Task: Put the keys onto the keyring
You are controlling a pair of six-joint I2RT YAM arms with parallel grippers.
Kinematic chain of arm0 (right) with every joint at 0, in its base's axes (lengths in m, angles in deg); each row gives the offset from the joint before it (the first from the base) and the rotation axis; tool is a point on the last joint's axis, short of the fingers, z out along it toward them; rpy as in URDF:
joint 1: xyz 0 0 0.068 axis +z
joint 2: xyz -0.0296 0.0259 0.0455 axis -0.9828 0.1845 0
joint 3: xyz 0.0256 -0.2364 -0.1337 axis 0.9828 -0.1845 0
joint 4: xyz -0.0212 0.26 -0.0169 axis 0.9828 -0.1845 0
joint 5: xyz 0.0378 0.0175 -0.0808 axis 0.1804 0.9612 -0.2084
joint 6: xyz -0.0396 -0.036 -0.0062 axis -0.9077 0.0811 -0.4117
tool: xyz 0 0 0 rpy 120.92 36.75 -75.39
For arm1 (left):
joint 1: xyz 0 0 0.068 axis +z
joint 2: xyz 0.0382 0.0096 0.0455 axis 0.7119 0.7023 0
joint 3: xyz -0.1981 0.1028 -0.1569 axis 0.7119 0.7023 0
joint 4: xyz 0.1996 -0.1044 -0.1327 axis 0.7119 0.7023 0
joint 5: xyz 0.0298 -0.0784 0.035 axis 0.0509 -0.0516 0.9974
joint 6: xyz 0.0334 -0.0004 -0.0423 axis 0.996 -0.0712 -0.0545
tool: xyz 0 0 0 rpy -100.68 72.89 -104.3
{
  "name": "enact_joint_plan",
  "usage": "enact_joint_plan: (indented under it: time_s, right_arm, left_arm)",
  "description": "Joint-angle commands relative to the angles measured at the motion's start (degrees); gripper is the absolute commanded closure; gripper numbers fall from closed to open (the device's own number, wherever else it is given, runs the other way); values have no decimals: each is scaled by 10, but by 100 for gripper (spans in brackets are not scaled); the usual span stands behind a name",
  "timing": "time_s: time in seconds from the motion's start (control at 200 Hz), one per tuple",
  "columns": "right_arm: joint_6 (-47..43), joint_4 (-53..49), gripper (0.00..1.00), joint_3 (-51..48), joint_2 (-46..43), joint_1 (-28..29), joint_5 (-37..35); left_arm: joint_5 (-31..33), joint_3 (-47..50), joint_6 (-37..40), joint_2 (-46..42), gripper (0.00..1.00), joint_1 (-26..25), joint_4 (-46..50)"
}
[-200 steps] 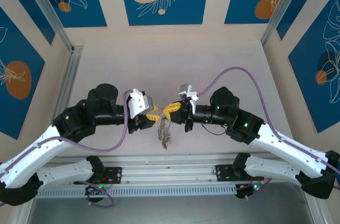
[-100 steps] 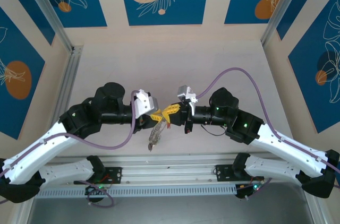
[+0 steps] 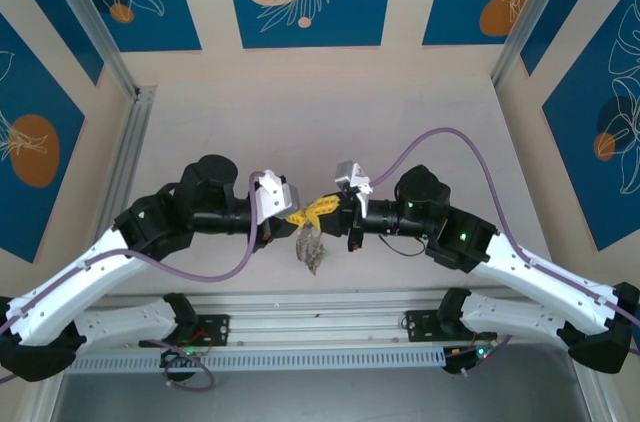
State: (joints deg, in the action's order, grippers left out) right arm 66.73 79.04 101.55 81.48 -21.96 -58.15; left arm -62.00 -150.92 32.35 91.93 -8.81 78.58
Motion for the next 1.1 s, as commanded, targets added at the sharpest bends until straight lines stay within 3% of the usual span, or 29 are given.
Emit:
enact_joint_plan:
  time_s: [0.0, 0.52, 0.655, 0.8, 0.99, 1.095]
  right_arm:
    - [1, 39, 100, 9, -32, -3, -29]
    - [26, 22, 100, -15, -53, -8, -56]
    - [15, -2, 71, -6, -51, -7, -32]
    - [12, -45, 58, 17, -30, -8, 6]
    - [23, -67, 57, 23, -1, -8, 34]
    - [29, -55, 64, 20, -1, -8, 43]
  left_arm:
    - [-9, -5, 8, -19, 100, 1, 5]
    - [3, -19, 13, -35, 100, 1, -30]
    - [1, -21, 16, -32, 100, 0, -27]
    - [-1, -24, 23, -29, 100, 0, -19]
    - [1, -24, 29, -23, 100, -3, -19]
    - [1, -25, 30, -22, 100, -4, -19]
